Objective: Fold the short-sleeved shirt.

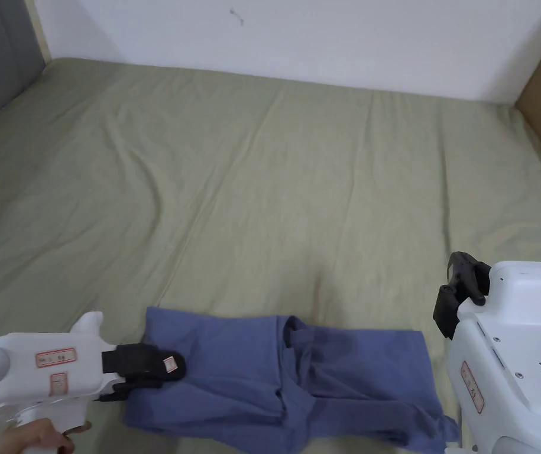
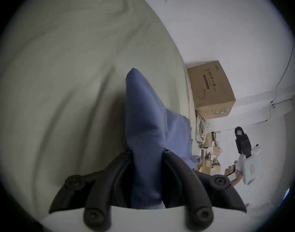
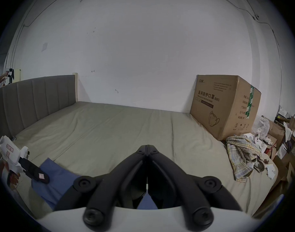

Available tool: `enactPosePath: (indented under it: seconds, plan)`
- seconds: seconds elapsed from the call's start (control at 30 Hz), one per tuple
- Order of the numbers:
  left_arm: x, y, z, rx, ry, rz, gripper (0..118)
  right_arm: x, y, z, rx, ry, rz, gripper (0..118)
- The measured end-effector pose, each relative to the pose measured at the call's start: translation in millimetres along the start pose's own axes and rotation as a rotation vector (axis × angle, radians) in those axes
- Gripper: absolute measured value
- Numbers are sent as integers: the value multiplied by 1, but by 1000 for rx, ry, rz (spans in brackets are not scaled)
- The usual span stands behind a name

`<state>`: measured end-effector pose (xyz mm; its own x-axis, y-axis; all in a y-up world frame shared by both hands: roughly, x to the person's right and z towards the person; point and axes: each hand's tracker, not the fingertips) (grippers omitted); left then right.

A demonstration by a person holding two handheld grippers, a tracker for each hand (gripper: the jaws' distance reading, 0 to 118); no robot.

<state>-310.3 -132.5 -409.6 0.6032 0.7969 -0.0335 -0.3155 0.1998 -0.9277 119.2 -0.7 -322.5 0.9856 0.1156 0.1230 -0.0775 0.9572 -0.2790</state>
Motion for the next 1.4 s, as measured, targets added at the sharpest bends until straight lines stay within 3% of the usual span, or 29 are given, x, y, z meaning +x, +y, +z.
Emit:
enactPosePath:
  seconds: [0.23,0.43,0.53,0.73,0.97,1.03,1.1,1.17,1.27,1.3,1.4]
  plan:
    - [25,3,21,29,115,-33,19,8,-4,6,3,3,-23,0]
    - [115,9,22,34,258,-69,19,24,-3,13,27,-4,-56,0]
    - [170,3,16,52,267,-175,19,39,-5,18,33,-10,-92,0]
    - [267,-30,-46,-25,346,-447,19,67,-15,25,27,-37,-136,0]
    - [299,-59,-153,-141,310,-472,19,92,-23,32,35,-70,-172,0]
    - [299,-67,-176,-173,291,-472,26,97,-27,32,31,-74,-172,0]
    - [295,-77,-194,-236,226,-481,46,101,-33,32,23,-76,-185,0]
    - [289,-85,-207,-286,209,-469,59,104,-38,30,3,-83,-198,0]
    - [283,-95,-217,-324,229,-465,91,106,-44,29,-21,-81,-220,0]
    - [281,-95,-214,-327,233,-477,96,106,-46,29,-25,-82,-220,0]
    - [282,-88,-194,-288,222,-496,97,106,-47,28,-31,-86,-214,0]
